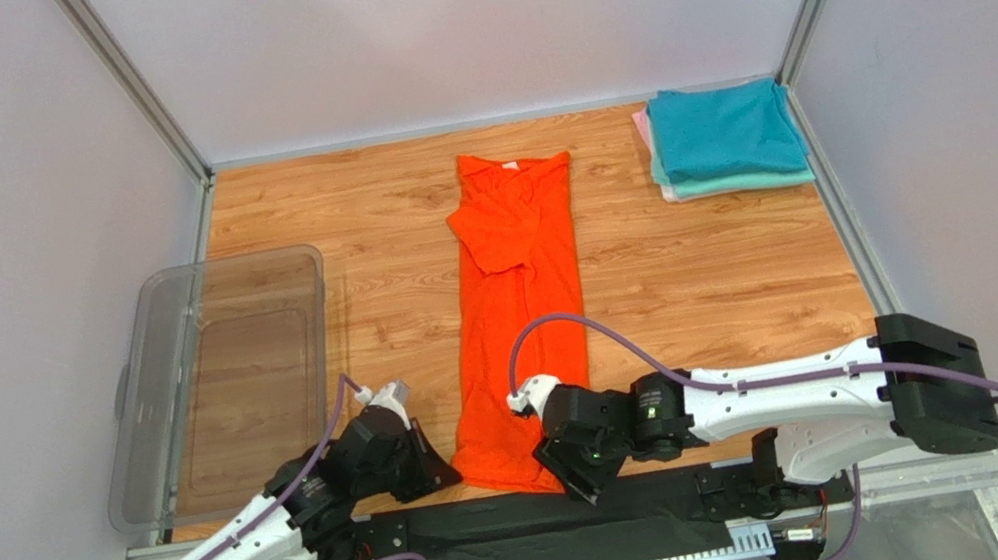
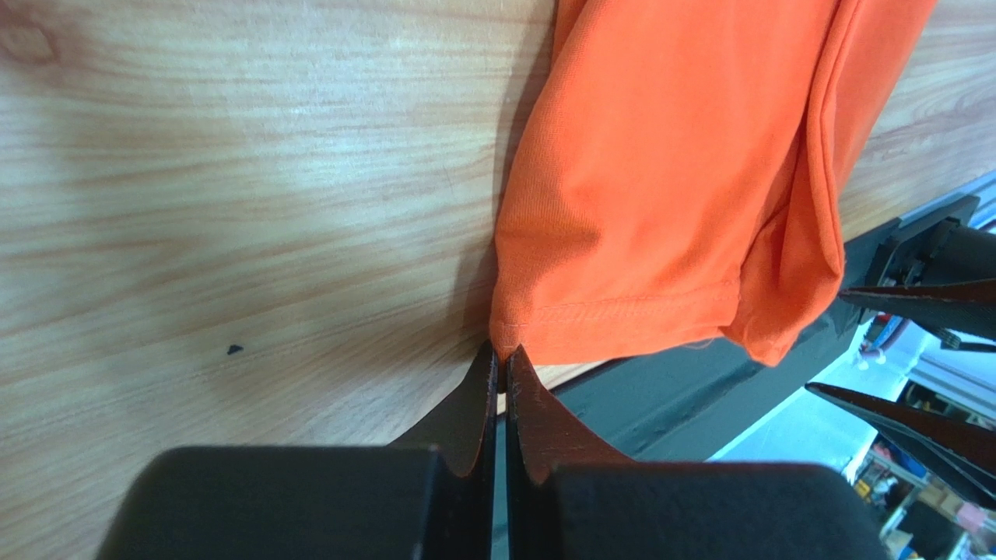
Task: Fold and stack the t-shirts
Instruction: Fold the tshirt
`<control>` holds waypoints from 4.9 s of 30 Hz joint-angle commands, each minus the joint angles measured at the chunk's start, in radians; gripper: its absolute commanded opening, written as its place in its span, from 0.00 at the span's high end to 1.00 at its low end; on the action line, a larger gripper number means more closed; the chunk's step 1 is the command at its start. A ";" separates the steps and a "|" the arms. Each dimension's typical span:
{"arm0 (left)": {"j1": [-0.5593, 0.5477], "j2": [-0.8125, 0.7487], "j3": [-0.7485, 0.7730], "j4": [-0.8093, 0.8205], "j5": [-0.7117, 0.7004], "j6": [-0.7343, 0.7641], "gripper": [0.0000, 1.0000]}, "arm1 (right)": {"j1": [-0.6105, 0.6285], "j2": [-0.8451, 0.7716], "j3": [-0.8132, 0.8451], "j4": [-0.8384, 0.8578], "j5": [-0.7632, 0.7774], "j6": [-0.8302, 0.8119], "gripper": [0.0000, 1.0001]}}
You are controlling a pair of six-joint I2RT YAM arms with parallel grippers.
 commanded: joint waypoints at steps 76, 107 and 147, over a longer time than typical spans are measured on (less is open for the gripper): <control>0.379 0.828 0.886 0.149 0.060 0.588 1.00 | -0.658 0.230 0.422 0.011 0.068 -0.510 0.93; 0.468 1.014 1.004 0.111 0.128 0.631 0.10 | -0.826 0.398 0.527 0.042 -0.119 -0.466 0.02; 0.468 -0.009 0.313 -0.005 0.136 0.367 0.00 | -0.811 0.795 0.810 0.217 -0.399 -0.340 0.00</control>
